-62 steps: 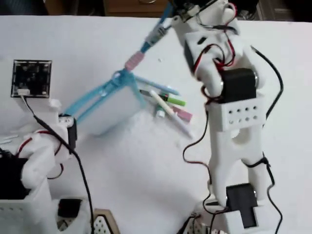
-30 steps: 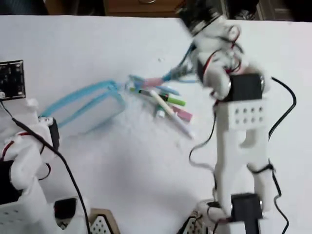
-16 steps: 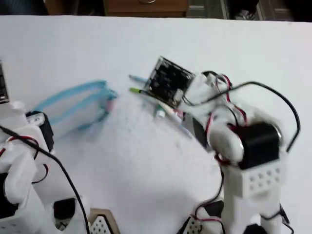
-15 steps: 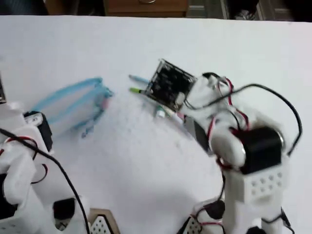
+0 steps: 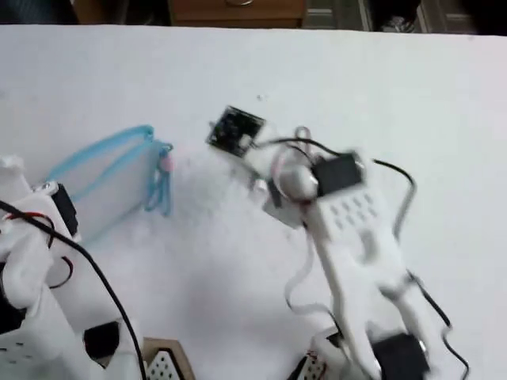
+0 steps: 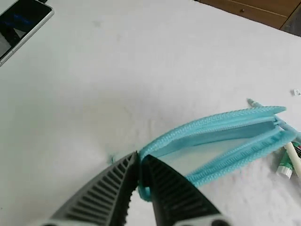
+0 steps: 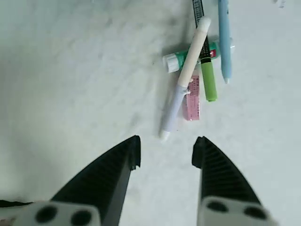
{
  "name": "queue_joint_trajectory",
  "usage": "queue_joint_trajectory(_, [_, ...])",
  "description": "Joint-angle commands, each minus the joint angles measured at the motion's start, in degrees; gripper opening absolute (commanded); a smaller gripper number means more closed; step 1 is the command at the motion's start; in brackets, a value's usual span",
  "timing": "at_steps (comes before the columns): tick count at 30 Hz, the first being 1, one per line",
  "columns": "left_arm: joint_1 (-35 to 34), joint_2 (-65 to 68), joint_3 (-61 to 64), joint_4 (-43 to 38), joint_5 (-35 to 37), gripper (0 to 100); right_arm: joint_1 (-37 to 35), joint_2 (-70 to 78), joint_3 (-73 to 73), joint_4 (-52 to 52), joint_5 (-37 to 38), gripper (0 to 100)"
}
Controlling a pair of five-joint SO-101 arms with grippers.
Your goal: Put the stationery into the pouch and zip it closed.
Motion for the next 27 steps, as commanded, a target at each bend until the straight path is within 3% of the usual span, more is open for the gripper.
queue_joint_trajectory(1, [-0.2, -0.4, -0.2, -0.1, 0.4, 2, -0.1, 11.4, -4.7, -3.9, -1.0, 18.7])
queue_joint_trajectory(15, [-0.1, -0.4, -0.2, -0.2, 0.5, 2, -1.2, 53.8, -39.4, -6.2, -5.9, 15.7])
queue_joint_trajectory(20, [-0.1, -0.4, -0.2, -0.2, 0.5, 2, -1.0, 62.5, -48.4, -2.9, -5.5, 2.2])
queue_joint_trajectory(27, [-0.1, -0.4, -0.2, -0.2, 0.5, 2, 0.2, 65.4, -58.5, 3.7, -5.5, 1.8])
